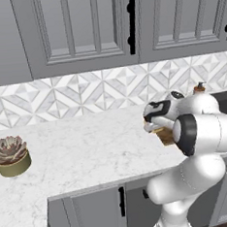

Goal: Pick up the sponge from the counter and clean the cutting board by briefly scrubbing or pressing down on the cutting board. Once finished, release the sponge.

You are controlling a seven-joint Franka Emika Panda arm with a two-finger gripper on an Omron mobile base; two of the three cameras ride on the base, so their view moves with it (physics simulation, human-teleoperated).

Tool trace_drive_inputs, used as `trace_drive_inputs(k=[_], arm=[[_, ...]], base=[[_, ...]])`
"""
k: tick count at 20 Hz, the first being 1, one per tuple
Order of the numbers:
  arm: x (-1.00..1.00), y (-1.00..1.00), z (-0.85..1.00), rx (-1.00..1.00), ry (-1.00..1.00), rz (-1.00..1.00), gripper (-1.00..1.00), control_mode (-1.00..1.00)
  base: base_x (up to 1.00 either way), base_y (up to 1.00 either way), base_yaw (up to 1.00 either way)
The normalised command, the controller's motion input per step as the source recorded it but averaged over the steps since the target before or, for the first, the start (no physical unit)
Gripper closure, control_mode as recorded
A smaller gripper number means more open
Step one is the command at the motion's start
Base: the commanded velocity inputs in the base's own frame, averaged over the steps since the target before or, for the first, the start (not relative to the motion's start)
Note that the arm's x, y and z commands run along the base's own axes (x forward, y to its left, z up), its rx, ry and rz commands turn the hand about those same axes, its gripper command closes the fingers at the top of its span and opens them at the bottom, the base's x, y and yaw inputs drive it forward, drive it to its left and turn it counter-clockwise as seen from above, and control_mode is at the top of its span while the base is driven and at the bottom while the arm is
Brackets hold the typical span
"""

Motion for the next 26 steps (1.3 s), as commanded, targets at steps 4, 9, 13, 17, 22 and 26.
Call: trace_drive_inputs(k=[4, 9, 13, 17, 22, 26], arm=[[0.08, 0.61, -0.12, 0.0, 0.0, 0.04, 1.0, -1.0], [0.01, 0.58, -0.22, 0.0, 0.01, 0.03, 1.0, -1.0], [0.0, 0.3, -0.24, 0.0, 0.03, 0.01, 1.0, -1.0], [0.0, 0.16, -0.19, 0.0, 0.06, 0.0, 1.0, -1.0], [0.0, 0.18, -0.01, 0.0, 0.01, 0.0, -1.0, -1.0], [0.0, 0.2, 0.0, 0.0, 0.0, 0.0, -1.0, -1.0]], base=[[0.0, 0.0, 0.0], [0.0, 0.0, 0.0], [0.0, 0.0, 0.0], [0.0, 0.0, 0.0], [0.0, 0.0, 0.0], [0.0, 0.0, 0.0]])
